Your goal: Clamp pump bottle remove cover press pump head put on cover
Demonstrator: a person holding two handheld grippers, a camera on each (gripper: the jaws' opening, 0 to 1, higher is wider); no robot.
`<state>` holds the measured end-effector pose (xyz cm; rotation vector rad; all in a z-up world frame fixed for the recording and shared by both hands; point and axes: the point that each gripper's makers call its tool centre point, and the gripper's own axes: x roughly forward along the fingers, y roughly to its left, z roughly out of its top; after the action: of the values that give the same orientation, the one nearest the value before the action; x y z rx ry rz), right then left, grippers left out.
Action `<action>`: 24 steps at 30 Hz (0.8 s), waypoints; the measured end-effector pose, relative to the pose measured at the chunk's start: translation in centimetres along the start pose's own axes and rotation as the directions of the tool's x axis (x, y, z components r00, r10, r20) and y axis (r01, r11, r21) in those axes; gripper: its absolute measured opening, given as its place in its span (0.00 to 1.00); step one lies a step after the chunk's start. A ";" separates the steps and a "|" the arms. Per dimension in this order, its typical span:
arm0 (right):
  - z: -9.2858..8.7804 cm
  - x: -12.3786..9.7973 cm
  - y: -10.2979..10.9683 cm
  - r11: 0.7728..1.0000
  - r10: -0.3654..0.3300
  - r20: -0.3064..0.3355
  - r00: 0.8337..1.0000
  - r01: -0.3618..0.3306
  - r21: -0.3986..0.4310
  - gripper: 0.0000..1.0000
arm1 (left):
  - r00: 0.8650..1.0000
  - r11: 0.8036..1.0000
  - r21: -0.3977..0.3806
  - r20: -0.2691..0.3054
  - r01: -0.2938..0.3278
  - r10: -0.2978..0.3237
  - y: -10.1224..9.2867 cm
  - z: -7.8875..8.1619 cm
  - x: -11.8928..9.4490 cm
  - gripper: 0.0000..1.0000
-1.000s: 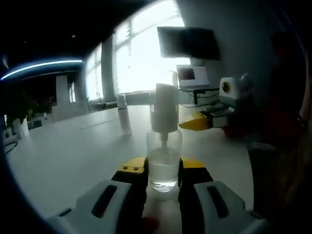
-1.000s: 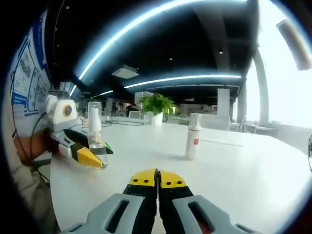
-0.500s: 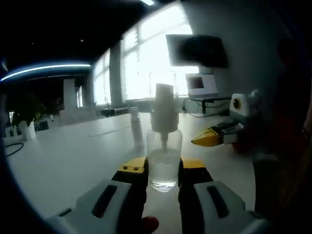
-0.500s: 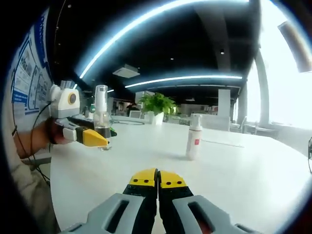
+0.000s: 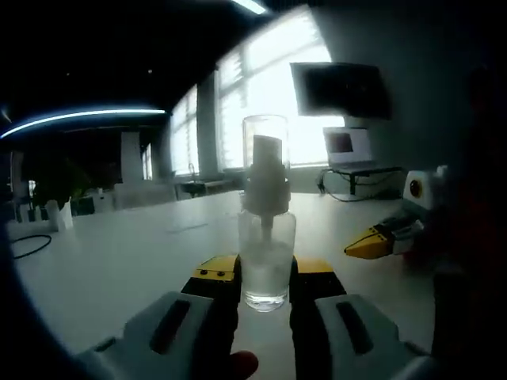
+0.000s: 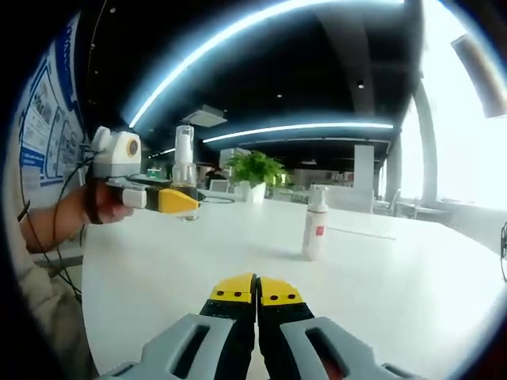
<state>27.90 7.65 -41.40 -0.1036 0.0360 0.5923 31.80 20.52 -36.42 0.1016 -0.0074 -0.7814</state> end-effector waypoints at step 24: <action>0.0 0.1 -0.1 1.000 -0.002 -0.002 1.000 0.002 -0.010 0.00 | 0.994 0.994 -0.032 -0.012 -0.105 0.105 4.5 0.6 4.5 0.15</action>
<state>28.04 7.61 -41.43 -0.1138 0.0348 0.5902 38.13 20.51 -35.54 0.0739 0.0100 -0.6755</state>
